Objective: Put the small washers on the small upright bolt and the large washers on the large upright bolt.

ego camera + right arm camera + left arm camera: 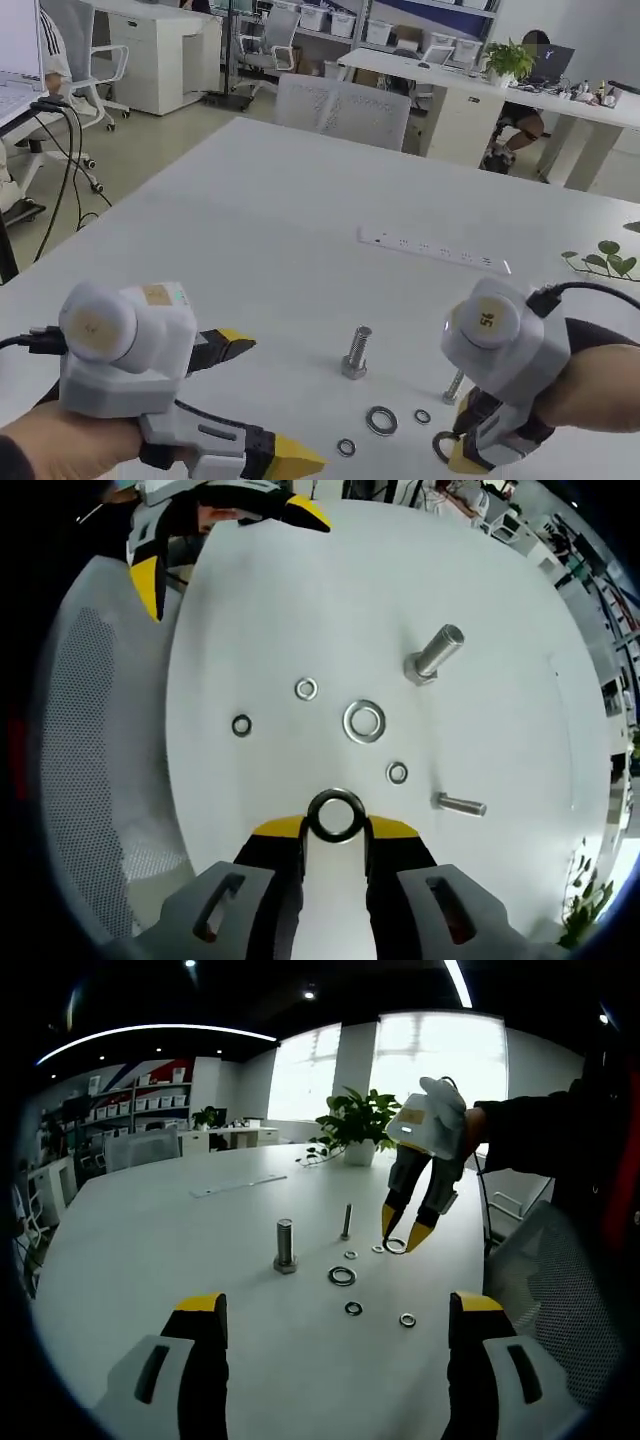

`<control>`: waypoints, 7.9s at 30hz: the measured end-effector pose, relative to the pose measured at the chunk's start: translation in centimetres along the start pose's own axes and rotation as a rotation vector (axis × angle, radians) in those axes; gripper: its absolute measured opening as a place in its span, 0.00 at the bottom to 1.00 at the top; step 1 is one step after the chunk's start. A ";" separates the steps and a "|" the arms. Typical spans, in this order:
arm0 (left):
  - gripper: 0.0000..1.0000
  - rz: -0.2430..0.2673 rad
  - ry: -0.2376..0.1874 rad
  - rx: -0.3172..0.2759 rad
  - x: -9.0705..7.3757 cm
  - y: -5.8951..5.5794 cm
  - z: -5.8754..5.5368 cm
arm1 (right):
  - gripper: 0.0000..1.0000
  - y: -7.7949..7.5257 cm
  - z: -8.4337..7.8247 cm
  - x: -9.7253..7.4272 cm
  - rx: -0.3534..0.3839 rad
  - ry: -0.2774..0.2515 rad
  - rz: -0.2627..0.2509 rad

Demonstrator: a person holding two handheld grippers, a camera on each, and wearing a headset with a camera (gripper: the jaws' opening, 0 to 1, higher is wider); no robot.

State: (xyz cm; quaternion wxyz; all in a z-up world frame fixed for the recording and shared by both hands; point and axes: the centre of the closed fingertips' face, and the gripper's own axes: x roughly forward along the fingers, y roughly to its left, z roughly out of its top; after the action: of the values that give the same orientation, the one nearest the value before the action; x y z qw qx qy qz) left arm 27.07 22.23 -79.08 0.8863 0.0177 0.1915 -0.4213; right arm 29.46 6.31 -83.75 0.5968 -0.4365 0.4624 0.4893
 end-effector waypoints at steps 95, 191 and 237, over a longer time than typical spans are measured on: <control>0.89 0.069 0.033 -0.005 0.1 1.8 -0.6 | 0.23 -7.6 11.6 0.5 -0.200 -0.043 0.077; 0.88 0.040 0.048 0.004 0.8 1.6 -0.8 | 0.41 -7.5 7.5 2.9 -0.156 -0.044 0.071; 0.88 0.001 0.033 0.049 1.5 0.4 0.5 | 0.40 -2.9 5.6 3.9 -0.173 -0.014 0.079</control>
State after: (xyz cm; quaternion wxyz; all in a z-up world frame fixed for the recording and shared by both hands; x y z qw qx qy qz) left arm 28.42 21.30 -79.18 0.8824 0.0466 0.1956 -0.4253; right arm 33.38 12.03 -86.27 0.5404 -0.4645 0.4310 0.5535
